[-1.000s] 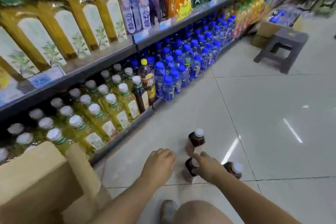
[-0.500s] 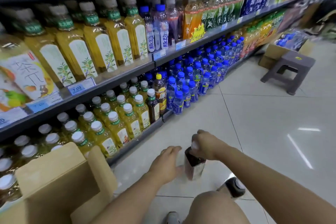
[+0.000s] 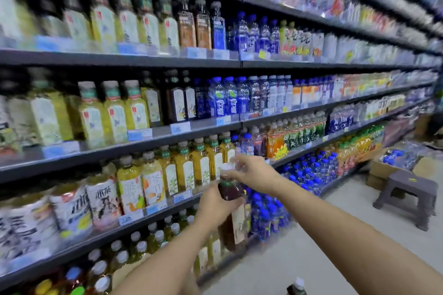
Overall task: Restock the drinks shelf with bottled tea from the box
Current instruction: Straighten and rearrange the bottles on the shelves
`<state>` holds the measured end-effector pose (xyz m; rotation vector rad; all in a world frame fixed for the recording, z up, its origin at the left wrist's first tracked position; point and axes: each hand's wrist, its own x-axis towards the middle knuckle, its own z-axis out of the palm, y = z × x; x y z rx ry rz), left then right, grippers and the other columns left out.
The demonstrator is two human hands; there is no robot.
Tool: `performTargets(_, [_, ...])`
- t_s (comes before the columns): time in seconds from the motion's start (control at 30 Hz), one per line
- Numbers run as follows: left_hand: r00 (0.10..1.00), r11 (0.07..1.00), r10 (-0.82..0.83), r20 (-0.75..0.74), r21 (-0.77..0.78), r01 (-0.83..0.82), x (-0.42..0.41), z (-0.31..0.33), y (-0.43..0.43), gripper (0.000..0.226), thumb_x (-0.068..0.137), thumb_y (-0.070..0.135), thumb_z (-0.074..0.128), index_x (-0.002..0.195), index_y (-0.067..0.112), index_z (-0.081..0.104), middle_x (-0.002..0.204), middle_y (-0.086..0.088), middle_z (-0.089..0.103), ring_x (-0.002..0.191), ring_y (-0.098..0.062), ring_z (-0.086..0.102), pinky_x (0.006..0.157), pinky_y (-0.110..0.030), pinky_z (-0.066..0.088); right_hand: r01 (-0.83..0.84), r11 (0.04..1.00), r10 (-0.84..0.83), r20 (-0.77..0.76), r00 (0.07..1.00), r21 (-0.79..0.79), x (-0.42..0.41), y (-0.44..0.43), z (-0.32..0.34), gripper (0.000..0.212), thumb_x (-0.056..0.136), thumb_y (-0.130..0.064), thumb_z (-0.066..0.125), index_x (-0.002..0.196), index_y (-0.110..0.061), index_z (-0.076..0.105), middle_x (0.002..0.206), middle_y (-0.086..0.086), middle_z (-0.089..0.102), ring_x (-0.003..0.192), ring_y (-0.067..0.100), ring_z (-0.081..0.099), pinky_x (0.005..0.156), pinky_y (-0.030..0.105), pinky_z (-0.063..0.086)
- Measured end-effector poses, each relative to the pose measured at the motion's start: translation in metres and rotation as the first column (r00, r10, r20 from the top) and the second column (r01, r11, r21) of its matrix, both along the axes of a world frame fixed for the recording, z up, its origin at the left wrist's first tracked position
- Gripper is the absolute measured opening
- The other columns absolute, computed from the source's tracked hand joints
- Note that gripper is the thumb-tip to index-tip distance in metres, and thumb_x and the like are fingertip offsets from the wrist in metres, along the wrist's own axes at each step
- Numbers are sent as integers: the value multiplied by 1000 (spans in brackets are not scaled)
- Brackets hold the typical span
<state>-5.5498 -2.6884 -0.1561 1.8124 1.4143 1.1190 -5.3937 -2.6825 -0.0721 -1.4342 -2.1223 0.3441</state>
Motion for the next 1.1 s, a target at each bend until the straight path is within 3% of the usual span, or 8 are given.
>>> performTargets(0.07, [990,993,111,91,17,-113,-18,31,4,36,73,40,87,100,26,68,88,12,73,85,-10,69,57,-12,45,10,996,-5,-55,998,90,-15,-5,14,50,93,-48,60,136,-23,53,108,-4,65,89,11,63,80,31,53])
performTargets(0.2, [954,969,239,179,17,-245,-52,100,9,39,71,42,87,101,27,66,89,13,70,76,-2,63,62,-12,45,-109,993,113,-78,991,55,-42,-18,13,62,93,-39,60,148,-24,34,125,-8,55,101,5,53,81,9,41])
performTargets(0.33, [928,970,242,284,-69,-233,-79,143,20,53,60,51,88,103,28,67,95,6,76,87,-15,72,85,-41,59,-118,993,120,-151,981,20,-77,3,0,110,75,-59,69,152,-44,-7,136,-7,47,116,15,57,91,31,50])
performTargets(0.43, [912,970,242,331,-90,-225,-95,160,31,65,51,63,87,103,28,69,95,5,78,89,-17,74,88,-47,59,-35,993,62,-250,966,111,-107,26,16,105,71,-60,69,150,-45,2,120,-10,56,102,12,63,77,30,56])
performTargets(0.67, [927,931,360,-109,110,-349,-151,199,62,51,104,52,35,108,15,70,100,4,68,87,-13,61,79,-31,48,-4,1000,10,-203,979,27,-151,85,83,91,64,-63,65,141,-38,23,113,-3,64,92,16,65,79,34,58])
performTargets(0.8, [706,870,491,-510,329,-368,-192,166,83,46,103,43,42,139,18,54,142,-4,54,127,-21,51,108,-37,42,101,994,-102,-25,994,-41,-181,128,124,100,57,-69,64,143,-30,31,123,5,60,103,27,62,89,43,56])
performTargets(0.9, [537,863,505,-675,393,-318,-215,140,100,61,103,45,37,157,20,25,165,-6,21,151,-25,19,124,-44,19,139,988,-136,41,990,-62,-204,156,147,92,65,-62,67,143,-25,35,119,6,59,97,27,59,86,40,56])
performTargets(1.1, [304,834,550,-778,495,-244,-233,103,126,77,104,54,25,157,14,-14,167,-8,-15,154,-29,-12,124,-51,-9,150,984,-150,5,989,-98,-244,217,165,95,66,-59,65,147,-23,29,110,7,55,94,28,58,86,43,55])
